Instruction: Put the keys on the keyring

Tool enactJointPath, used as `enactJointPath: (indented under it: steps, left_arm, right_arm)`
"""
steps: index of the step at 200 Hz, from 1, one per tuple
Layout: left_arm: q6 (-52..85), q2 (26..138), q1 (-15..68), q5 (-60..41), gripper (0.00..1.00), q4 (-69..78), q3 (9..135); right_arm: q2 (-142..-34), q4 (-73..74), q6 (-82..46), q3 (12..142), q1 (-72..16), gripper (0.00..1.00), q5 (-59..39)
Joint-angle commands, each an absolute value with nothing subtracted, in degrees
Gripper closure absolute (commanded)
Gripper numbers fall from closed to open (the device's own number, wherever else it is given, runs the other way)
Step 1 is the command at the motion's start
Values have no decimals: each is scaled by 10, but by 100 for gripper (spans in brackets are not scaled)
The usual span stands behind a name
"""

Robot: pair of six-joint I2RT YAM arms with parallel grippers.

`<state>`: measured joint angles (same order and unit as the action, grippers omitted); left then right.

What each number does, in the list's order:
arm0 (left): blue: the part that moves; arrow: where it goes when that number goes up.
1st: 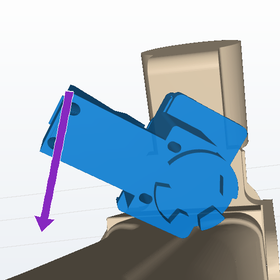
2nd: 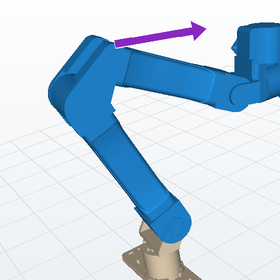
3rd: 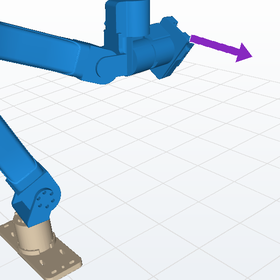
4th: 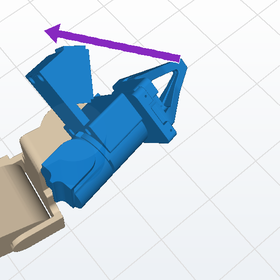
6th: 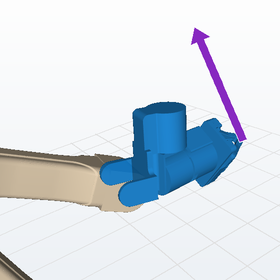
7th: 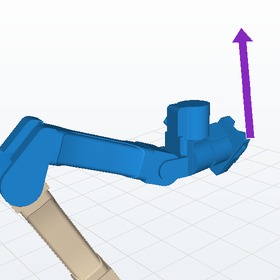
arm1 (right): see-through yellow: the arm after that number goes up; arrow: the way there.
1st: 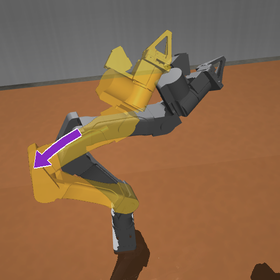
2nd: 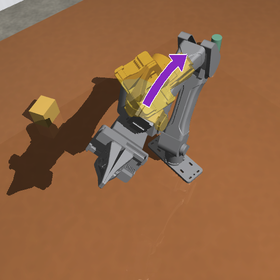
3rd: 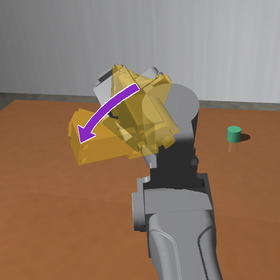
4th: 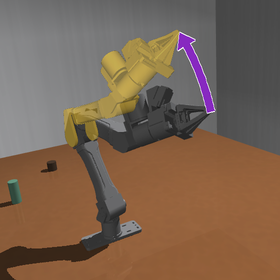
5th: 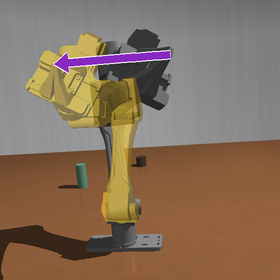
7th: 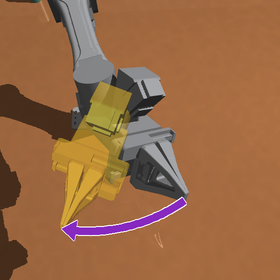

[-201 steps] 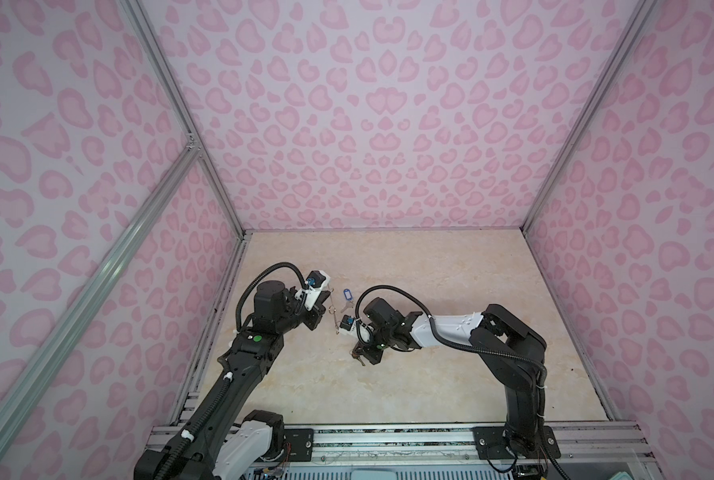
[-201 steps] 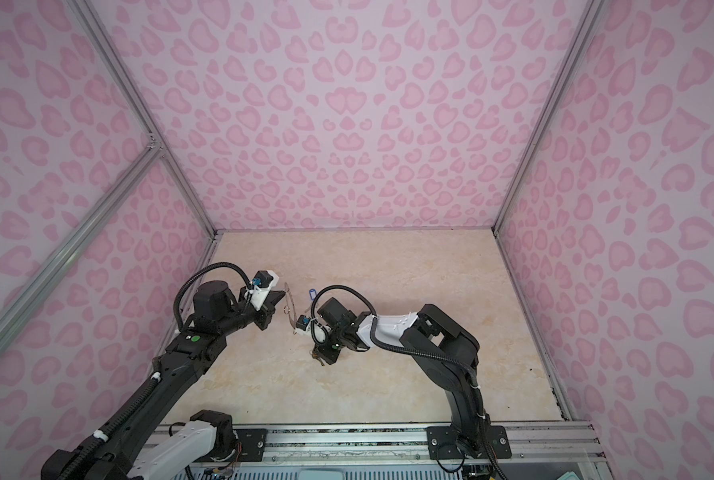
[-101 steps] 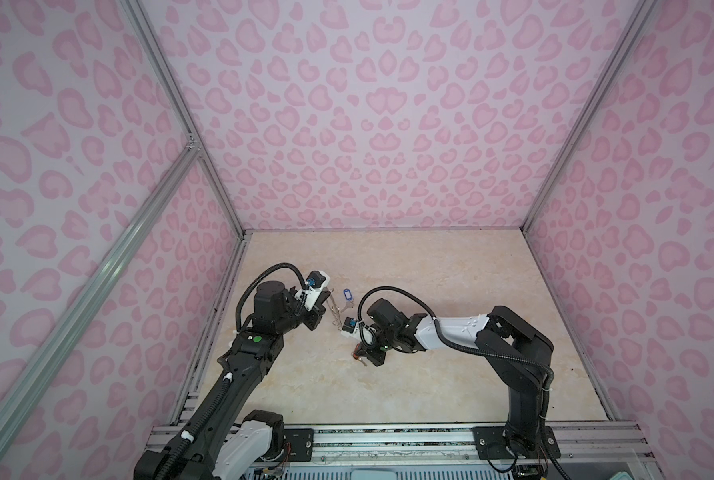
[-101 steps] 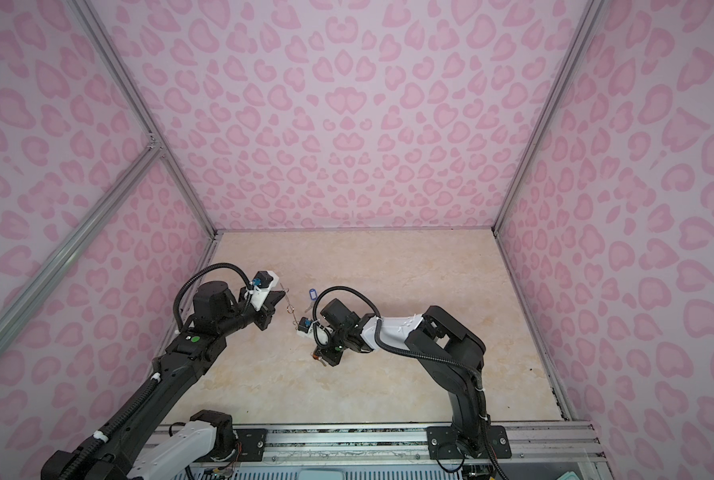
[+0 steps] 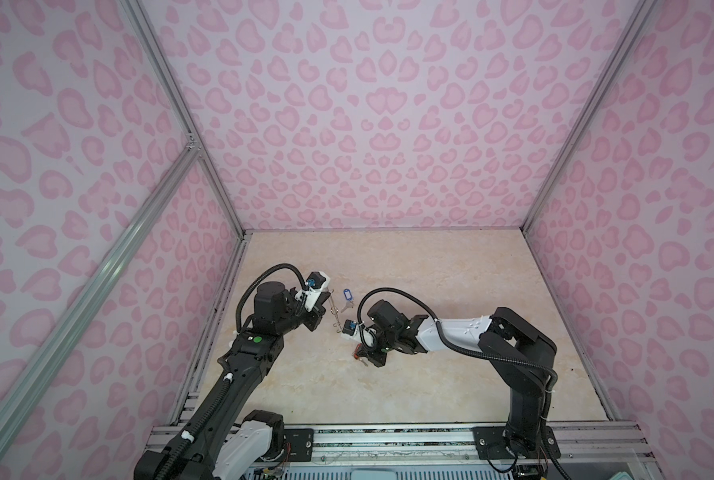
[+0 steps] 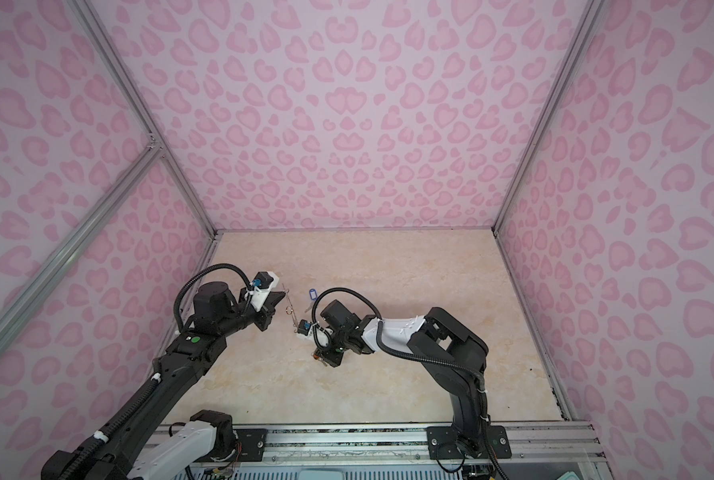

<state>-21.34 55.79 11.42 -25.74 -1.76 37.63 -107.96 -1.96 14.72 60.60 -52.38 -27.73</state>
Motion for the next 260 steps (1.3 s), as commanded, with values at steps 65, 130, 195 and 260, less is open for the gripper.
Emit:
enactJointPath:
  steps: [65,130,195,260]
  left_arm:
    - [-241,568,133,-293,97,-10,385]
    - [-308,583,212,-266,97,-40,404]
    - [-324,617,279,-216,97,-34,430]
    - [-280,659,323,-169,97,-12,456]
  right_arm:
    - [-980,76,129,527,-461,100,-364]
    - [-903,84,107,500,-400,100,-350]
    - [-828,79,109,498,-381,100,-353]
    - [-800,131,83,473,-381,100,-358]
